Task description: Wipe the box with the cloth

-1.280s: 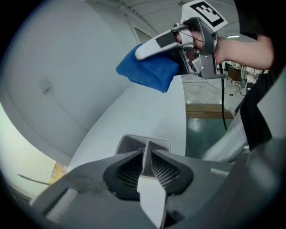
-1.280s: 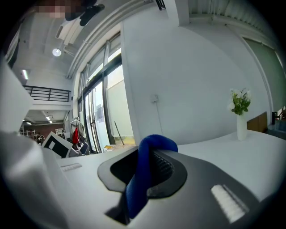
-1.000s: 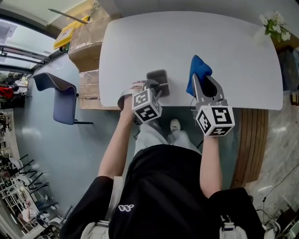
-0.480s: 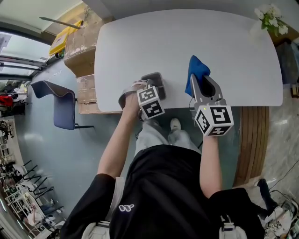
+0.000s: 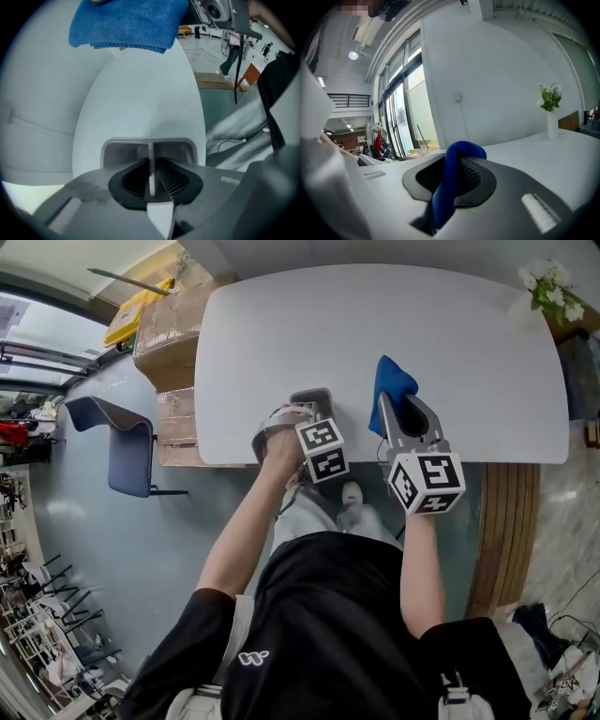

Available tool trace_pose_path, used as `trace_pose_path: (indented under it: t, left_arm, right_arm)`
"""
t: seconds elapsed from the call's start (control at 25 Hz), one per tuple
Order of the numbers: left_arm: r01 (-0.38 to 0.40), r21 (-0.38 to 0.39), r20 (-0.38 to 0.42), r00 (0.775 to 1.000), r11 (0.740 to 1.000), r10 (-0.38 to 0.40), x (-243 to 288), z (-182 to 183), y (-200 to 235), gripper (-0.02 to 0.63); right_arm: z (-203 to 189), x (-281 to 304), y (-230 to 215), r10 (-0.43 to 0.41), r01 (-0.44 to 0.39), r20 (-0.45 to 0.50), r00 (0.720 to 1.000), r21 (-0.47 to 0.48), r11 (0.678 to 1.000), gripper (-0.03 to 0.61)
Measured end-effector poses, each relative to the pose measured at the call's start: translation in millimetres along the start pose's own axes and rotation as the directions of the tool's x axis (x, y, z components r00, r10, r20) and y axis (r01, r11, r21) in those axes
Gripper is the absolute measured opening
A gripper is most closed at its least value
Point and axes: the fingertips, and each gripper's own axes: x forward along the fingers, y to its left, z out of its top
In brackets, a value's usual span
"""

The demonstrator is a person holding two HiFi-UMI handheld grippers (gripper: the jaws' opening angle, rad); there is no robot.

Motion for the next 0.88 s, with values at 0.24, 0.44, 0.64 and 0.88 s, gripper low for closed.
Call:
trace_pose_path:
  t: [0.24,0.44,0.64,0.88]
  left_arm:
    - [0.038,0.003,0.051,0.998,0.999,-0.038,-3,-4,-3,0.057]
    - [0.068,-0.093,0.173,0.984,0.993,-0.051,-17,-6,-5,0.044]
    - [0.139,-0.257,0.378,0.925,0.956,-0.033,-47,-4,-2,0.043]
    - [0.210,-0.364,0.607,0.793,0.907,0.059,-98,-2,9,0.043]
  right_arm:
    - [3,1,4,0.010,-0.010,0.006,1.000,-0.005,1.000,0.057]
    - [8,0,-3,0.002,-0.002,0.013,1.000,-0.006,1.000,0.057]
    - [10,3,0,0.022,-0.022,0.015,1.000,-0.013,1.000,0.057]
    - [18,8,14,0.074,-0.073,0.031,0.997,-0.030,0.997,0.057]
